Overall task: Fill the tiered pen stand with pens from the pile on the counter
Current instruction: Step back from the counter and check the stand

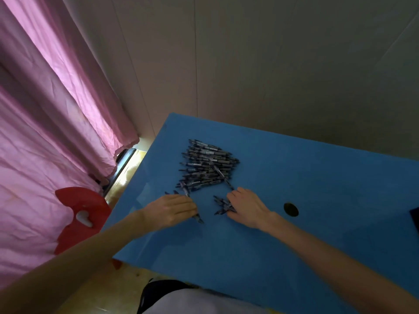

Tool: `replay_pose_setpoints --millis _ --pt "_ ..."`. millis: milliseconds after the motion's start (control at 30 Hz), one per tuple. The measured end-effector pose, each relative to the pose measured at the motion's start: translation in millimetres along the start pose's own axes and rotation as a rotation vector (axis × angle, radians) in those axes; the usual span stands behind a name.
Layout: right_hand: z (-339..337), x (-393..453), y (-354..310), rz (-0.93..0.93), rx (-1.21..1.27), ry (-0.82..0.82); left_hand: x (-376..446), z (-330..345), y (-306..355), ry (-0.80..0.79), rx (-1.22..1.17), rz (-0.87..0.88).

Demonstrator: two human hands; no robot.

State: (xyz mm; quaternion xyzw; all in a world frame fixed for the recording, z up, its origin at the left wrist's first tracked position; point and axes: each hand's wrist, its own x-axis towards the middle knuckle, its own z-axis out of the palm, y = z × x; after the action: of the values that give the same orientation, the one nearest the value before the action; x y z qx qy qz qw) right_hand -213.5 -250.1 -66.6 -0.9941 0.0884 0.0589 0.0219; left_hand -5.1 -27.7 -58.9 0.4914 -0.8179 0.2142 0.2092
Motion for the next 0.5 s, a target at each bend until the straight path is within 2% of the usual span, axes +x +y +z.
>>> replay_pose_setpoints --millis 133,500 --pt "1.0 0.3 -9.5 0.019 0.025 -0.012 -24.1 7.3 31.3 -0.025 -0.025 -0.053" --pt "-3.9 17.3 -31.6 0.201 0.251 -0.108 -63.4 30.4 68.7 -0.114 -0.081 -0.372"
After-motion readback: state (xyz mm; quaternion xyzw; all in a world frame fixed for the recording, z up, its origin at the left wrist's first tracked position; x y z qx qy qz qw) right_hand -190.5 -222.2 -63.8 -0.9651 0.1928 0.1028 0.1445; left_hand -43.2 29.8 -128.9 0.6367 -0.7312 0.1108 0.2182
